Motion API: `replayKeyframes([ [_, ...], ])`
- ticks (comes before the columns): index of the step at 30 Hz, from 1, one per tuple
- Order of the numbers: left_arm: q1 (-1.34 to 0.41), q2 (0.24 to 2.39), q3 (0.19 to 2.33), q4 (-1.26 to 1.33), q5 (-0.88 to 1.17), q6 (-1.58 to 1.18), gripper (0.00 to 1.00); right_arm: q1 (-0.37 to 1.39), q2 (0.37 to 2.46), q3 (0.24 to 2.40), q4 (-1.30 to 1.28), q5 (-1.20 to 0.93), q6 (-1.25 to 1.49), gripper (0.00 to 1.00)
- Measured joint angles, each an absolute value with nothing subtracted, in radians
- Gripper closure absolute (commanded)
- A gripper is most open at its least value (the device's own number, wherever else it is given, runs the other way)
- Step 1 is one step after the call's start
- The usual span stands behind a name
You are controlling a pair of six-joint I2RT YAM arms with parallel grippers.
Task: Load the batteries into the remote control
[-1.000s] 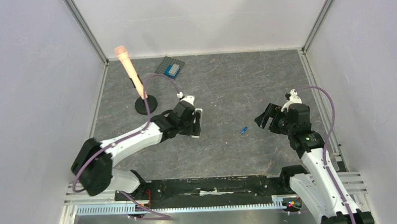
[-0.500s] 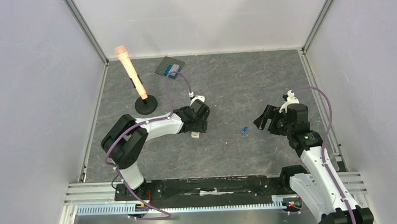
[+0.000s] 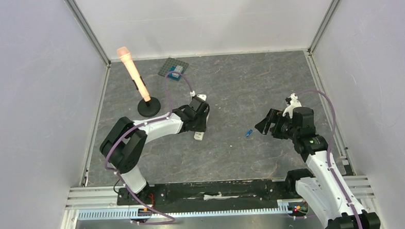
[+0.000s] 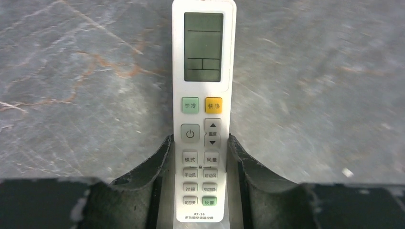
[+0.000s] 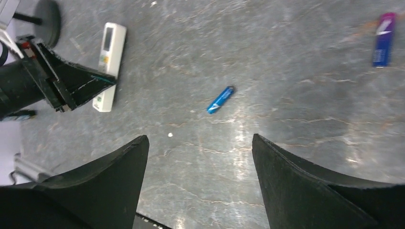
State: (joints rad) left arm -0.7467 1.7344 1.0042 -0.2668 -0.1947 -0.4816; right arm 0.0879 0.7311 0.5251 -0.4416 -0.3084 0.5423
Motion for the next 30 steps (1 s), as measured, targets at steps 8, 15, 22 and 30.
replayKeyframes([
  [8, -0.748, 1.422, 1.006, -0.242, 0.173, -0.478, 0.98, 0.214, 0.651, 0.377, -0.152, -0.512, 0.736, 0.11],
  [15, -0.748, 1.211, 1.006, -0.059, 0.342, -0.641, 0.98, 0.442, 0.634, 0.376, 0.193, -0.548, 0.915, 0.09],
  [22, -0.748, 1.169, 0.942, 0.181, 0.414, -0.901, 0.98, 0.546, 0.702, 0.442, 0.448, -0.549, 1.073, 0.09],
  [30, -0.748, 1.146, 0.905, 0.315, 0.426, -1.077, 0.98, 0.655, 0.823, 0.56, 0.529, -0.516, 1.123, 0.24],
])
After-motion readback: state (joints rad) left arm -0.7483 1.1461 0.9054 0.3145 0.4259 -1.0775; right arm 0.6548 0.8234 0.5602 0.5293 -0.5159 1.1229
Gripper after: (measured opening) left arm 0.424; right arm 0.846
